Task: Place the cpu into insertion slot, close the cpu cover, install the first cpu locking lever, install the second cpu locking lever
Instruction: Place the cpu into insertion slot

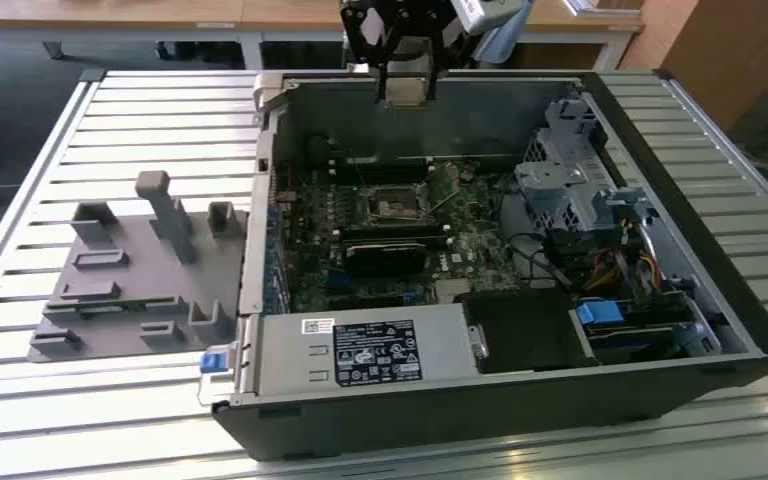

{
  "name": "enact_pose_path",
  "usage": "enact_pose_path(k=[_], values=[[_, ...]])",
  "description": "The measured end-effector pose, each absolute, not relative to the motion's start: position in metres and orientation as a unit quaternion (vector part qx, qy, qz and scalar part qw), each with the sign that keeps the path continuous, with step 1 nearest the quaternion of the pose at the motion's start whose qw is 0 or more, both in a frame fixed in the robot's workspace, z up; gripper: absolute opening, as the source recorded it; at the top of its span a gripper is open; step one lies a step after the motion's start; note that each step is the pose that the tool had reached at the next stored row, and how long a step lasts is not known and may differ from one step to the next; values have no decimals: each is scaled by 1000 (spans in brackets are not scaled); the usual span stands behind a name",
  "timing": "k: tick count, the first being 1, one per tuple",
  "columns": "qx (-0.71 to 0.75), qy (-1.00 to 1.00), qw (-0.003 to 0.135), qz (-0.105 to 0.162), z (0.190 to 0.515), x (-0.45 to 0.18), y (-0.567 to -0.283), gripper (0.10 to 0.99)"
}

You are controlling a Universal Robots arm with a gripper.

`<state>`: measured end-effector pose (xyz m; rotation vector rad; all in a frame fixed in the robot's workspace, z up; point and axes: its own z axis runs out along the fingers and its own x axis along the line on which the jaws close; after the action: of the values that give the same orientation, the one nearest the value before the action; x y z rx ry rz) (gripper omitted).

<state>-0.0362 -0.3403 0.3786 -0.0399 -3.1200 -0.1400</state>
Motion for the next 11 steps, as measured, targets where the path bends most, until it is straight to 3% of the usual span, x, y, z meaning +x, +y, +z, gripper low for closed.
enact_pose_path(k=[11], values=[[-18, -999, 9, -45, 379, -36, -340, 541]])
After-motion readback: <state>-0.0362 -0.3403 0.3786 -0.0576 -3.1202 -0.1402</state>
